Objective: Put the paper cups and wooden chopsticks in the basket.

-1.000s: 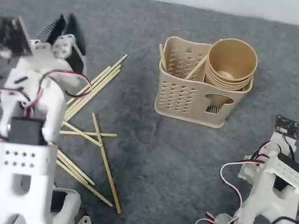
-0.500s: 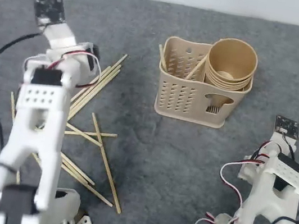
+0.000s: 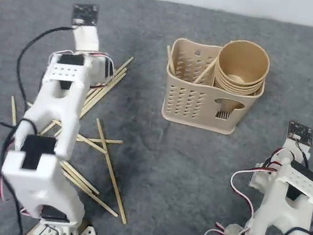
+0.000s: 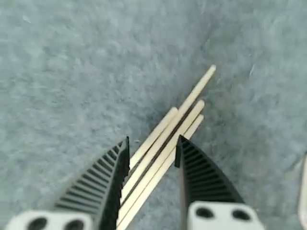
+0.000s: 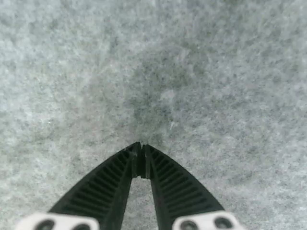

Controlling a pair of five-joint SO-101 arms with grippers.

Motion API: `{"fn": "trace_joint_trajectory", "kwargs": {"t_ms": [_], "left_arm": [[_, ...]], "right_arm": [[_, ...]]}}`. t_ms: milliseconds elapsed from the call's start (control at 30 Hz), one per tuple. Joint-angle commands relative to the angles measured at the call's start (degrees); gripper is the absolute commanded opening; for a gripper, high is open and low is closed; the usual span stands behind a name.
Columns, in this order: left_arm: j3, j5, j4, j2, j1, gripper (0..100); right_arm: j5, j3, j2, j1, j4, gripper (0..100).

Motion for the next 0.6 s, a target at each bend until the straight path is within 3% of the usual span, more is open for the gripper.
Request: {"fn": "trace_joint_trajectory", "kwargs": {"t_ms": [0,567], "left_arm": [[-4.4,-1.9,0.2,3.0,1.6,15],[-17.5,-1.7,0.1,17.8,0.1,15]], "right_arm": [[0.9,-0.3,-2.6,-0.1,-0.5,0.8],[0.9,-0.3,-2.7,-0.2,-0.6,0.8]]}}
